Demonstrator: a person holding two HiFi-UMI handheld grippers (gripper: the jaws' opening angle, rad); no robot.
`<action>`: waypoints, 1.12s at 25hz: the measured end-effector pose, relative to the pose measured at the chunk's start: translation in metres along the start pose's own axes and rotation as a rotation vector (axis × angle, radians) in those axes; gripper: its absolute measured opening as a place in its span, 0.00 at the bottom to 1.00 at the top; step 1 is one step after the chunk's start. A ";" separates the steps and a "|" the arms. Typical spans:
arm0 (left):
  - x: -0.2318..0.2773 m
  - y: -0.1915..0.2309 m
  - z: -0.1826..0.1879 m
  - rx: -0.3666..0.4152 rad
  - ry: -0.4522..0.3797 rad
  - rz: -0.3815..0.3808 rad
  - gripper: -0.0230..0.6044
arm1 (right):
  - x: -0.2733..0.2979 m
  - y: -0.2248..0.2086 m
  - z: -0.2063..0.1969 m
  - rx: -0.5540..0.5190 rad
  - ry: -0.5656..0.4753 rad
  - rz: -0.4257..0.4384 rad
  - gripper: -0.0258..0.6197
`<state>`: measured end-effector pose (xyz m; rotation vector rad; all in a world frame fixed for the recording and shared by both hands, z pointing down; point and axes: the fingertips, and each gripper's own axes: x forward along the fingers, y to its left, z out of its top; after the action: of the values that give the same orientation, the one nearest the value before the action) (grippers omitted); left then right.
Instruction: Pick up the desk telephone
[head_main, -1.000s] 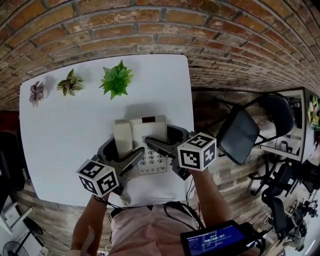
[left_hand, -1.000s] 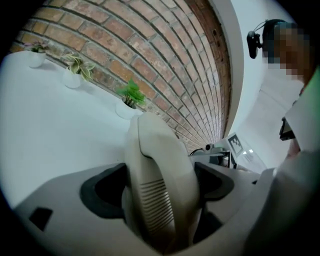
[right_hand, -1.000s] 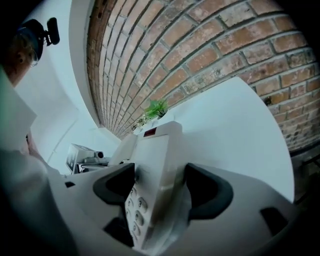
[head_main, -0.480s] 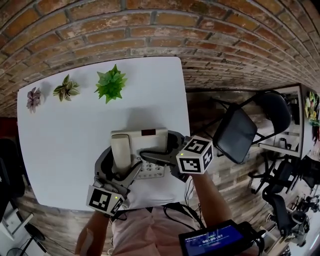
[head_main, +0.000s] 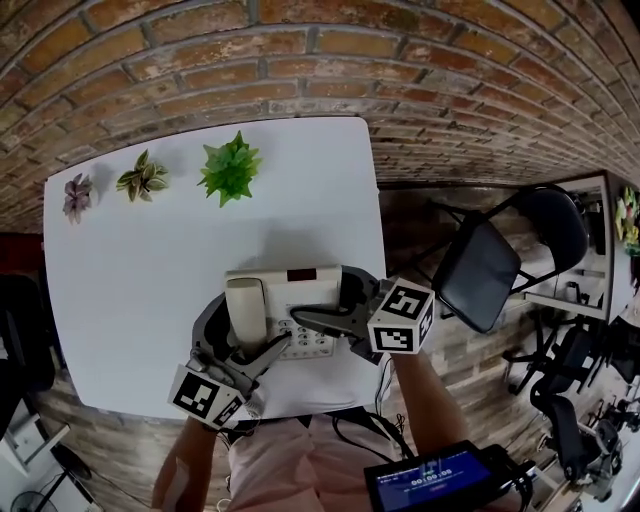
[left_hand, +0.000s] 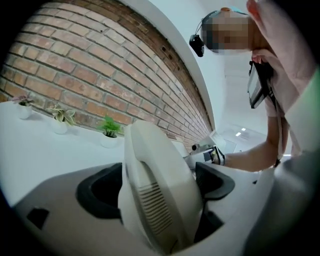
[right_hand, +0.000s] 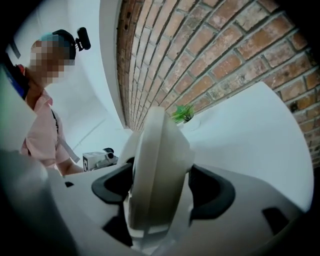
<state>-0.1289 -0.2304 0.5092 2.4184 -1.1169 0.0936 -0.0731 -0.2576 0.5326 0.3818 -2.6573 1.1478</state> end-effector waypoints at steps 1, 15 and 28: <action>-0.001 0.000 -0.003 -0.018 0.013 -0.018 0.76 | 0.000 0.002 -0.001 -0.013 -0.001 0.009 0.59; -0.002 0.001 -0.009 -0.161 -0.018 -0.098 0.75 | 0.002 0.007 -0.005 0.044 -0.033 0.018 0.62; -0.014 -0.009 -0.008 -0.169 0.017 -0.048 0.73 | 0.010 0.036 -0.017 0.110 0.006 0.061 0.44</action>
<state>-0.1310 -0.2122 0.5095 2.2885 -1.0156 0.0035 -0.0921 -0.2227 0.5232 0.3174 -2.6247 1.3145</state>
